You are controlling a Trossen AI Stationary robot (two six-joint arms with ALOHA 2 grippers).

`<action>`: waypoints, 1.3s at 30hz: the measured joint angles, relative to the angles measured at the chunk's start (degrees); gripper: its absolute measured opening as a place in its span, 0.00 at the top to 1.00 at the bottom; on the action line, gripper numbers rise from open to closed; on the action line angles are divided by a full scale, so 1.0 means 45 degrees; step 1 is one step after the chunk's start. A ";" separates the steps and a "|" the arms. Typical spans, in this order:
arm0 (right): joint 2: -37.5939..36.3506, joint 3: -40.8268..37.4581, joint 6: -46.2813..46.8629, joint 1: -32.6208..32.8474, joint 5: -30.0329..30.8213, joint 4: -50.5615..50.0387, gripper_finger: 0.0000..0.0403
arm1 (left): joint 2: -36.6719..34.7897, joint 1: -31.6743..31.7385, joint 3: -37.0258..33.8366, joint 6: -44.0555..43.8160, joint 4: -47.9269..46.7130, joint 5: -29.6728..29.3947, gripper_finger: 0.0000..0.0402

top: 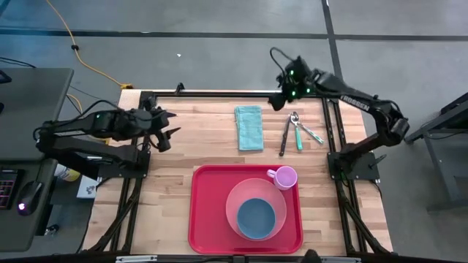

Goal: Set up tray
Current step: Put the blue napkin on the red tray beside the pink plate

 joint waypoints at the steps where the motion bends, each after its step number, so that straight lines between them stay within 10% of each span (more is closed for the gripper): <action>1: -0.0052 -0.0692 0.0359 0.0004 -0.0531 0.0597 0.44 | -0.0128 -0.0106 -0.0071 -0.0075 -0.0015 -0.0030 0.33; 14: -0.0105 -0.5363 0.2450 0.0363 -0.1646 0.5026 0.44 | 0.0086 -0.0465 -0.0096 0.0057 0.1159 0.0043 0.33; 39: 0.3356 -0.3525 0.2651 0.0387 -0.1603 0.4342 0.44 | 0.0468 -0.0456 -0.0096 0.0408 0.2002 0.0477 0.33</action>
